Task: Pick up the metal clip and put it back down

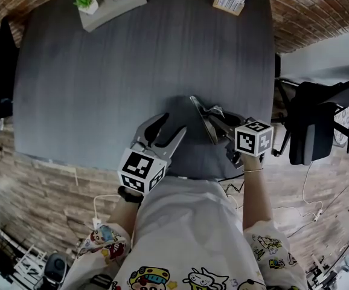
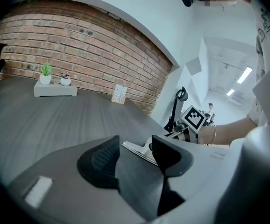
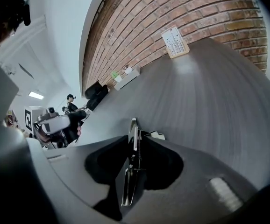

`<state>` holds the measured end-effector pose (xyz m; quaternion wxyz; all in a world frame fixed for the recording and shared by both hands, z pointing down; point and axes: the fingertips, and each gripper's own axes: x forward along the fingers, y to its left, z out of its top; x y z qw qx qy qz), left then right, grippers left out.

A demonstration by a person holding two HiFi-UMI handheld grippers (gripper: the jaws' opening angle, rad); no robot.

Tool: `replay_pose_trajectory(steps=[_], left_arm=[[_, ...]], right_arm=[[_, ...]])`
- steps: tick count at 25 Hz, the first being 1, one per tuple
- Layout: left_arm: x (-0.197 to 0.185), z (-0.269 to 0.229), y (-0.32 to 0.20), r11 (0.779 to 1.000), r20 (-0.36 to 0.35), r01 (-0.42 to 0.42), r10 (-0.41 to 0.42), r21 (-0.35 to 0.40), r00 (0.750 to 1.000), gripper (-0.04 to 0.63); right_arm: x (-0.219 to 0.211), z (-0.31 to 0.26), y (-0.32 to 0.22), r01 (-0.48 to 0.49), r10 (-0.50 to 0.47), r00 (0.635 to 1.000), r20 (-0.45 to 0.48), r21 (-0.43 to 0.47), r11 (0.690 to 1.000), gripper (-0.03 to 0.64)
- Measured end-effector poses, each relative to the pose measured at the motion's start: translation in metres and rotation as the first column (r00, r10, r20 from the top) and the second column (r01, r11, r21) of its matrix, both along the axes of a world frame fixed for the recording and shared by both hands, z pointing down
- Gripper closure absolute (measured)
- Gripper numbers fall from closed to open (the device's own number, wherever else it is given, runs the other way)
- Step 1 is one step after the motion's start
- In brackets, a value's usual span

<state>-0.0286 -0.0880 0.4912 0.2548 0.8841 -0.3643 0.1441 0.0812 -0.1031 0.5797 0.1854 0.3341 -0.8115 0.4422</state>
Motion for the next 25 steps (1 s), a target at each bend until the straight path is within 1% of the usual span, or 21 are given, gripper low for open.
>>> replay_pose_trajectory(steps=[6, 13, 19, 25], left_arm=[[-0.004, -0.003, -0.002, 1.0, -0.003, 0.012, -0.011, 0.01, 1.0, 0.373], [-0.01, -0.014, -0.006, 0.999, -0.007, 0.032, -0.031, 0.044, 0.999, 0.374], [-0.013, -0.033, -0.011, 0.994, -0.017, 0.044, -0.043, 0.096, 0.999, 0.382], [-0.019, -0.058, -0.013, 0.985, -0.022, 0.064, -0.061, 0.158, 0.998, 0.383]], right_arm=[[-0.001, -0.003, 0.004, -0.002, 0.002, 1.0, 0.015, -0.002, 1.0, 0.526], [0.005, -0.024, -0.001, -0.031, 0.029, 0.999, 0.038, 0.053, 0.998, 0.526], [0.01, -0.054, -0.007, -0.044, 0.039, 0.998, 0.041, 0.134, 0.99, 0.526], [0.016, -0.093, -0.013, -0.056, 0.048, 0.998, 0.037, 0.236, 0.97, 0.526]])
